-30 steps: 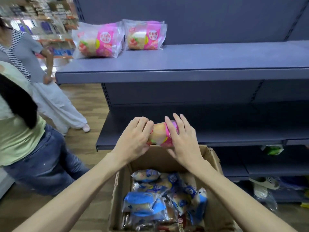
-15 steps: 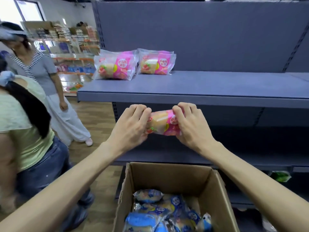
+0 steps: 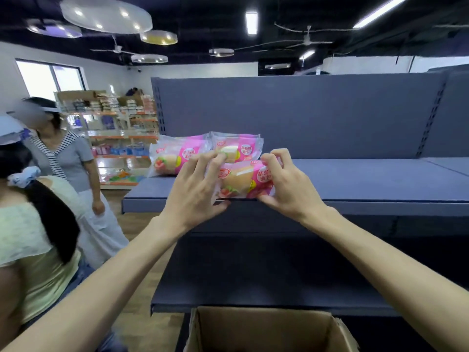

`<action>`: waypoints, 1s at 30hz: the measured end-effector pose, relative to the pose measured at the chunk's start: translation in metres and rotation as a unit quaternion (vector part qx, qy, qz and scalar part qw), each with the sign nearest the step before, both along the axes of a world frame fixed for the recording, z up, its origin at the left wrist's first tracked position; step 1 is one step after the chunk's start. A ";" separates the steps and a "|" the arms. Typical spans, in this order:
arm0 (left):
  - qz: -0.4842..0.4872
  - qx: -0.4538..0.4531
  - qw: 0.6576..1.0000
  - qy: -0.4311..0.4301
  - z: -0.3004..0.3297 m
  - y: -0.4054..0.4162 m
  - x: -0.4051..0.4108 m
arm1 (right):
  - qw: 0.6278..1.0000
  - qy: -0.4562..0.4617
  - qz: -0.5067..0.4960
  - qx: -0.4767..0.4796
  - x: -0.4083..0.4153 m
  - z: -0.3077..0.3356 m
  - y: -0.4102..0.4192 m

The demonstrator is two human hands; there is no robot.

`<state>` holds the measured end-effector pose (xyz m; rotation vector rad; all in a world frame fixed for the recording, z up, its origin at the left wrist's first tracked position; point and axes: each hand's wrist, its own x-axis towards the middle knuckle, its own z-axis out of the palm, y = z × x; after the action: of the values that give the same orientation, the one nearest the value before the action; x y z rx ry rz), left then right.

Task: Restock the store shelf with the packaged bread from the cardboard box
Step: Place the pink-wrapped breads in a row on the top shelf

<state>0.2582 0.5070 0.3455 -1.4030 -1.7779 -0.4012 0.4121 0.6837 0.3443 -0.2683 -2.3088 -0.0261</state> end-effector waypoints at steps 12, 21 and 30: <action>0.038 0.003 0.995 -0.089 0.012 0.045 -0.042 | 0.996 -0.060 -0.062 0.001 -0.064 0.051 0.063; 0.025 0.041 0.983 -0.180 0.000 0.066 -0.076 | 0.984 -0.108 -0.142 -0.005 -0.127 0.036 0.085; 0.022 0.058 0.984 -0.165 -0.005 0.071 -0.083 | 0.980 -0.097 -0.137 -0.109 -0.152 0.029 0.102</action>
<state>0.1751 0.5782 0.3409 -1.2680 -2.0087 -0.7362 0.2602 0.7852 0.3735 -0.7231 -2.4515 0.0671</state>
